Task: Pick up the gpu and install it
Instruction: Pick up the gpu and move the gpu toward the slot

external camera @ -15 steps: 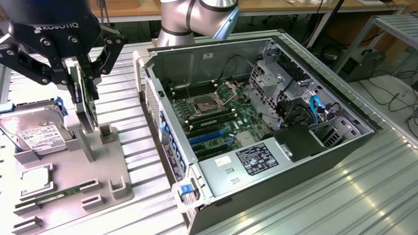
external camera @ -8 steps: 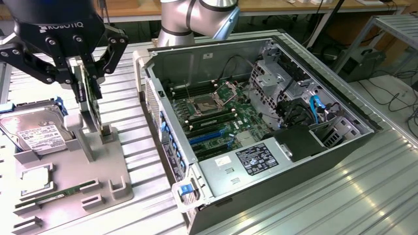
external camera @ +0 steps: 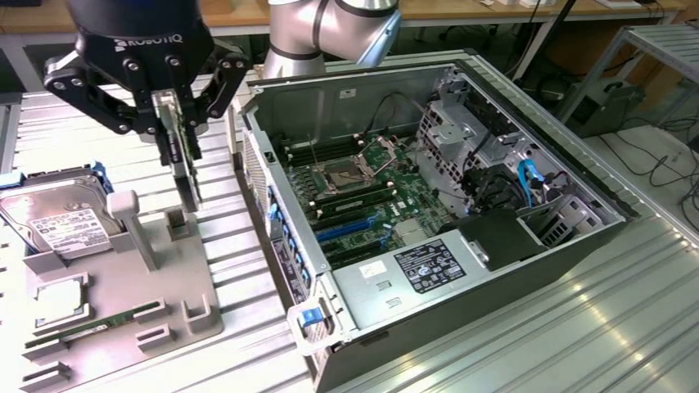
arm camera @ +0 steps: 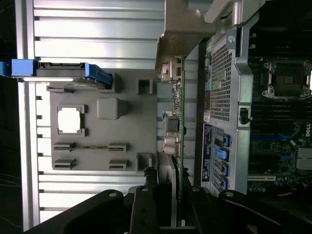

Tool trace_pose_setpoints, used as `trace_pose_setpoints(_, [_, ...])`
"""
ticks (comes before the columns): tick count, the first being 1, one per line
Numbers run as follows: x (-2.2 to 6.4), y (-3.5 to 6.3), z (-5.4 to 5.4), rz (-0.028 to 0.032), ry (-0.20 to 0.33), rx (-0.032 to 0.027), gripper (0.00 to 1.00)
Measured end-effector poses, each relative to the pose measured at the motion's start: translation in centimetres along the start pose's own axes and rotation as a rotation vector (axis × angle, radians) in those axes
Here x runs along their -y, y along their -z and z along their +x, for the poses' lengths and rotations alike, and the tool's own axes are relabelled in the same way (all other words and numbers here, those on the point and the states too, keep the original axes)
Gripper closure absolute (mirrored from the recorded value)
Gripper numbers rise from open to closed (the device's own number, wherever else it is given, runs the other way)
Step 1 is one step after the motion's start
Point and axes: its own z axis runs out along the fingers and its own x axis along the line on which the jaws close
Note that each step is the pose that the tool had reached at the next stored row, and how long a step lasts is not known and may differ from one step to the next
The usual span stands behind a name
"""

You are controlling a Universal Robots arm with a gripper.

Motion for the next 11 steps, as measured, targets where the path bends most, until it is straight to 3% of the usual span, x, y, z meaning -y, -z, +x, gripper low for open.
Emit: trace_pose_setpoints(11, [0.05,-0.06,-3.8,0.0001,0.0,-0.0001,0.72])
